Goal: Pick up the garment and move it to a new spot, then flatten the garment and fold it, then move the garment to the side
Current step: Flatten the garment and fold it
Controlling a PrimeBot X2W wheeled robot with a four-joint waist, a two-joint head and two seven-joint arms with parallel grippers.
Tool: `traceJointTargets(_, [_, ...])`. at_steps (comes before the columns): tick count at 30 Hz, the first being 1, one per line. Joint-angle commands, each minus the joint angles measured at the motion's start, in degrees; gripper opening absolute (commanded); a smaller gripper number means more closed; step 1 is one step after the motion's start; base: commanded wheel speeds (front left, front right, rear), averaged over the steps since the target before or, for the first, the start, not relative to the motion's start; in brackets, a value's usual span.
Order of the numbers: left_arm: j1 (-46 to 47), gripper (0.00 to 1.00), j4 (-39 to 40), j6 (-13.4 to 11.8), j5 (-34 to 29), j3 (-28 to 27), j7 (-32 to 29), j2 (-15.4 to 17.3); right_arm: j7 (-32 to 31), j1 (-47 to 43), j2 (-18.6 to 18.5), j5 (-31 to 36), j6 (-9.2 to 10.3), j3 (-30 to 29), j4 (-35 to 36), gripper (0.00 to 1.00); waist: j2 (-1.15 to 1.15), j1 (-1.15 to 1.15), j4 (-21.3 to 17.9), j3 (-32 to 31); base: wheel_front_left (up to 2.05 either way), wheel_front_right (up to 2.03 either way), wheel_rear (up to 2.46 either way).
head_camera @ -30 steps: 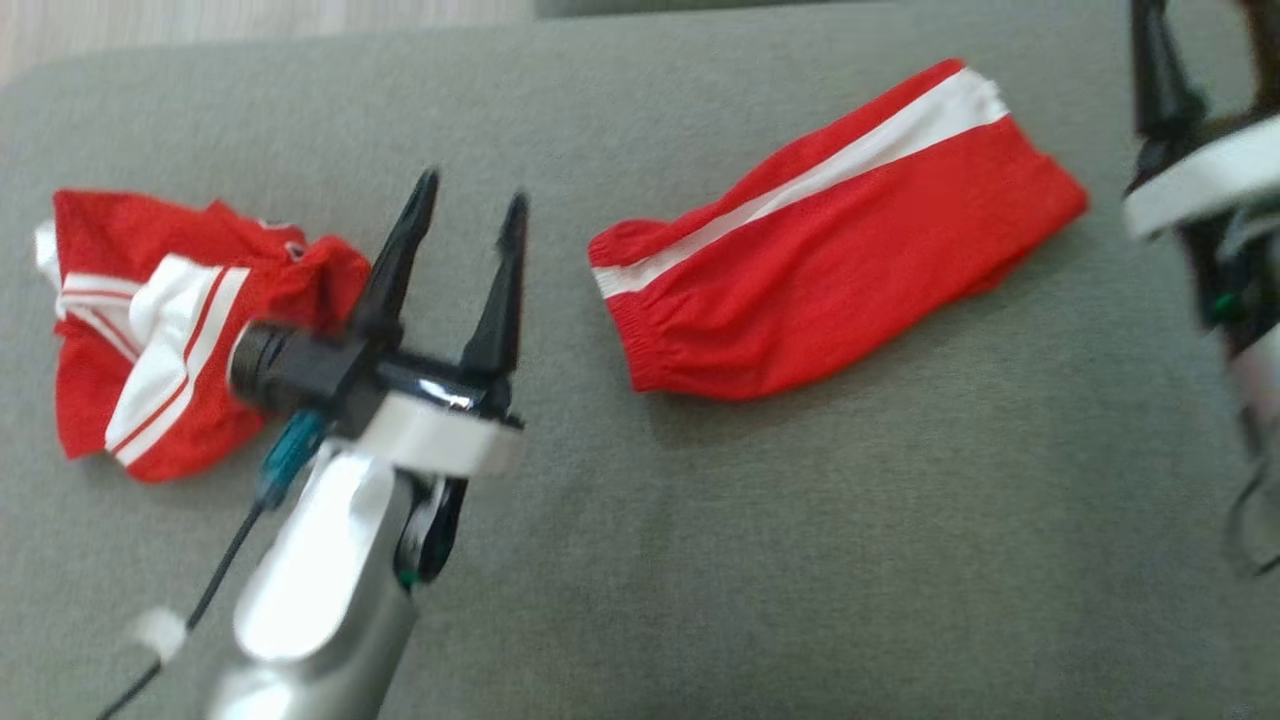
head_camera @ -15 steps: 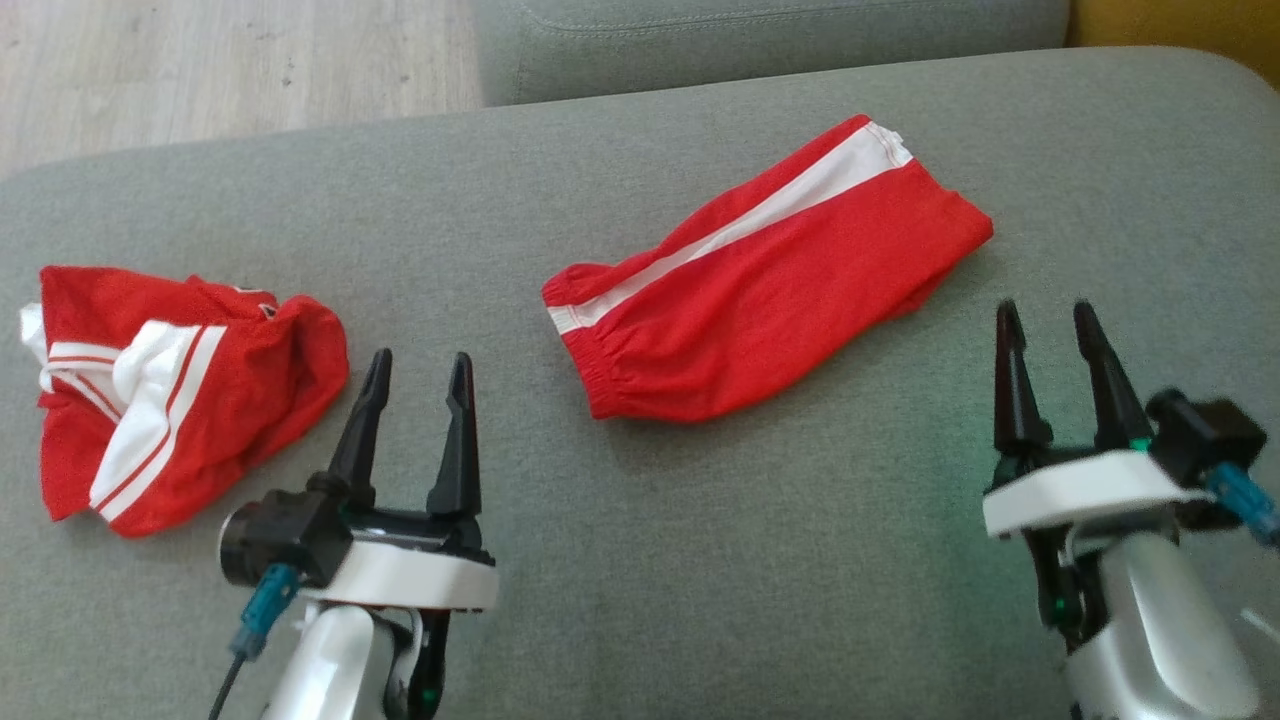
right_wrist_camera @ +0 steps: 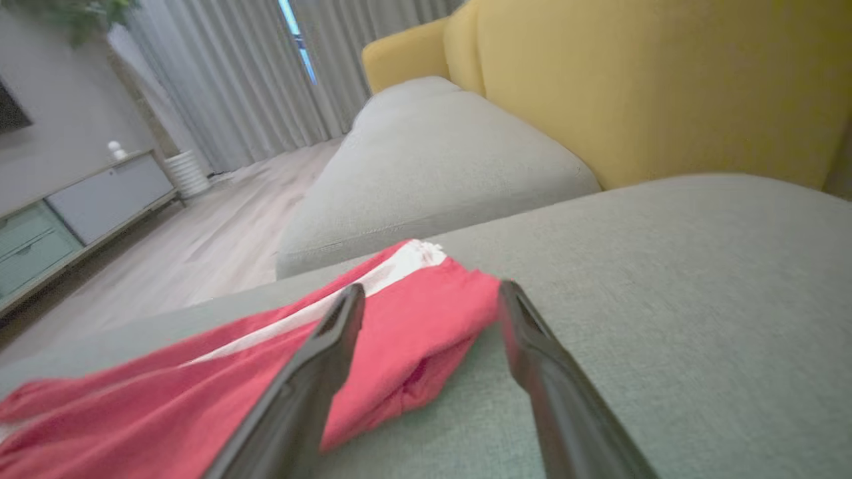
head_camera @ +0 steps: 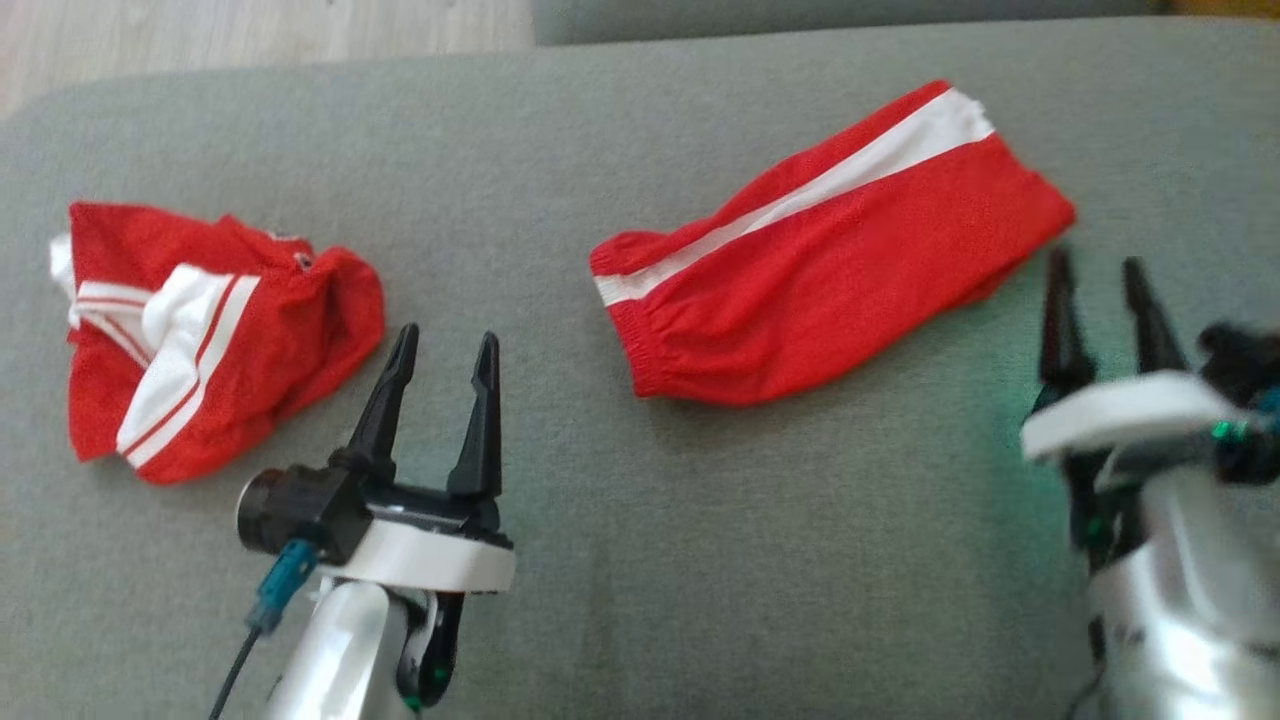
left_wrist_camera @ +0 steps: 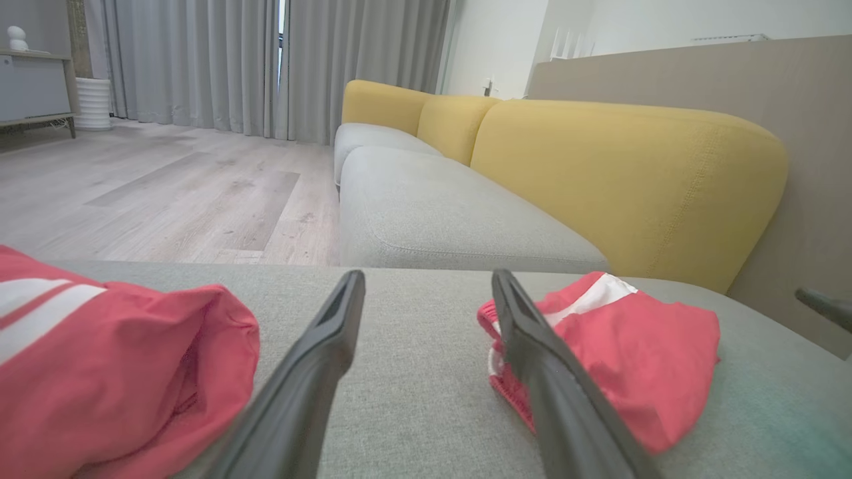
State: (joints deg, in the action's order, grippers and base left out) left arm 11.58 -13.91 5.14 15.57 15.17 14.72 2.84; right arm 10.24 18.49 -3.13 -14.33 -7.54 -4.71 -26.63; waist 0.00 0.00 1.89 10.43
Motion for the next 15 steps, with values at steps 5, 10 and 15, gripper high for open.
traceJointTargets(5, [4.51,1.0,1.09,0.56,0.57,0.46,0.28,0.05,-5.14,11.59,0.23,-5.89,0.05,-6.11,-7.41,1.0,0.0,0.0,4.48,4.7,0.0,0.0,0.0])
traceJointTargets(10, [6.13,1.0,0.77,0.44,1.45,2.05,0.28,0.05,-8.5,18.49,0.24,-5.11,0.05,-14.24,-18.75,1.0,0.0,0.0,7.17,6.68,0.0,0.0,0.0])
traceJointTargets(15, [6.71,1.0,0.73,-0.05,2.16,2.81,0.28,0.04,-10.65,23.11,0.24,-3.47,0.05,-18.4,-28.09,1.0,0.0,0.0,8.75,7.16,0.0,0.0,0.0])
